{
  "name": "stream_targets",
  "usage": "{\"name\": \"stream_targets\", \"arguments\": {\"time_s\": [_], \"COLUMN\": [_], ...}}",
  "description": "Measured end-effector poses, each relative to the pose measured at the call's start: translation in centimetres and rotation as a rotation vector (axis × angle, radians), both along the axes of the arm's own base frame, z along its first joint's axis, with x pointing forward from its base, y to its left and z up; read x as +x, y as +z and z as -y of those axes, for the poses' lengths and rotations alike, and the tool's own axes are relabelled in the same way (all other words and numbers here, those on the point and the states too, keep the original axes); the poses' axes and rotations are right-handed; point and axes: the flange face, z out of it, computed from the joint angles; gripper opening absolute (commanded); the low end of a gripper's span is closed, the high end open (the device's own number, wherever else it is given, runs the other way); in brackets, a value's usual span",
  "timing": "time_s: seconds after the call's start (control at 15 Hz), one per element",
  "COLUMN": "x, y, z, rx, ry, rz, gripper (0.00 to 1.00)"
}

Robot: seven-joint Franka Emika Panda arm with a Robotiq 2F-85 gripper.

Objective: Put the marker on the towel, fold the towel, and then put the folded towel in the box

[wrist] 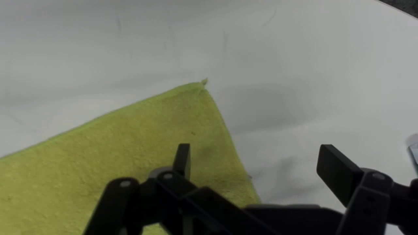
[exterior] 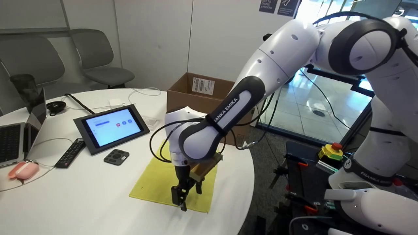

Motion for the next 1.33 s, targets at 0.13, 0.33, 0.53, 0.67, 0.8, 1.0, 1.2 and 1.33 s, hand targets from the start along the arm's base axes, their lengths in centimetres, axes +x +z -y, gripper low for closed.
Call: {"name": "stream_targets", "arguments": {"time_s": [0.13,0.33,0.53,0.67,0.8,1.0,1.2,1.33], "x": [1.0,2.3,3.4,4.0,4.4,4.7,5.1,5.7], "y": [-0.3,-0.4,-0.9,-1.4,-2.1,-3.0,-3.4,-3.0], "z": [-2.1,-4.9,-7.2,-8.4,-9.5,-11.2,-12.6,-13.2], "rx": [0.0,0.002,0.003,0.004,0.004,0.001,0.004,0.011], "ry": [0.042,0.098,0.141,0.166,0.194,0.253,0.292,0.301], "rz": [0.006,0.019,0.043,0.064,0.079,0.108,0.143,0.167], "gripper": [1.0,1.0,1.0,1.0,1.0,1.0,1.0,1.0]}}
